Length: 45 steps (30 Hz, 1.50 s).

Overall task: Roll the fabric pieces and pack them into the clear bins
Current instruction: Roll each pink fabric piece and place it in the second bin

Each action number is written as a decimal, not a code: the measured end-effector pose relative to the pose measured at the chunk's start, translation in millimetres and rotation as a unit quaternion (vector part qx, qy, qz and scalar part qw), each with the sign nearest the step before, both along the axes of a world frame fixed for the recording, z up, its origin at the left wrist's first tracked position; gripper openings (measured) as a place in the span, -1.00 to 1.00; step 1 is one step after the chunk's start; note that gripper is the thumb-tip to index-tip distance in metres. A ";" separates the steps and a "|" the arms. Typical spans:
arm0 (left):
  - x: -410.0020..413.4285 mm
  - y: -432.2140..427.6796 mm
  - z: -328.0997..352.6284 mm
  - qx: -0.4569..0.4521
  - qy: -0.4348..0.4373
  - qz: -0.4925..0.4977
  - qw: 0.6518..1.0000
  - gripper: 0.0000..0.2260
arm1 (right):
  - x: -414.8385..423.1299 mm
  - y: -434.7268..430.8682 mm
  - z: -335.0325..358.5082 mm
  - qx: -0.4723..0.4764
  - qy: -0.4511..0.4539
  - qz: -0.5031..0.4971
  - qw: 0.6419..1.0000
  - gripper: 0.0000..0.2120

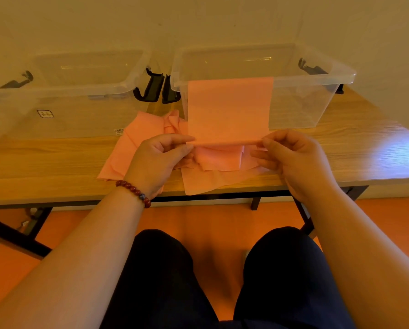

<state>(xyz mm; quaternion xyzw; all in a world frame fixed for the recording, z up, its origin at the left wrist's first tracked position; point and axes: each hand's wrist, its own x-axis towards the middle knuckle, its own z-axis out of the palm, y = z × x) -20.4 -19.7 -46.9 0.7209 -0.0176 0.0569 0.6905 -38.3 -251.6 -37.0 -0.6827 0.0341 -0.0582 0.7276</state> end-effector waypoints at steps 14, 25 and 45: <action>1.3 -3.4 2.9 0.010 0.005 0.005 1.000 -0.87 | -0.1 -1.3 1.0 -0.010 0.009 0.004 1.000 -0.91; -2.5 -3.8 3.0 -0.009 0.000 0.010 1.000 -0.86 | -0.6 -0.6 -1.0 -0.026 0.002 0.001 1.000 -0.92; -2.3 -0.7 2.1 0.017 -0.007 -0.013 1.000 -0.84 | 2.3 -0.5 -1.9 -0.019 0.002 0.007 1.000 -0.93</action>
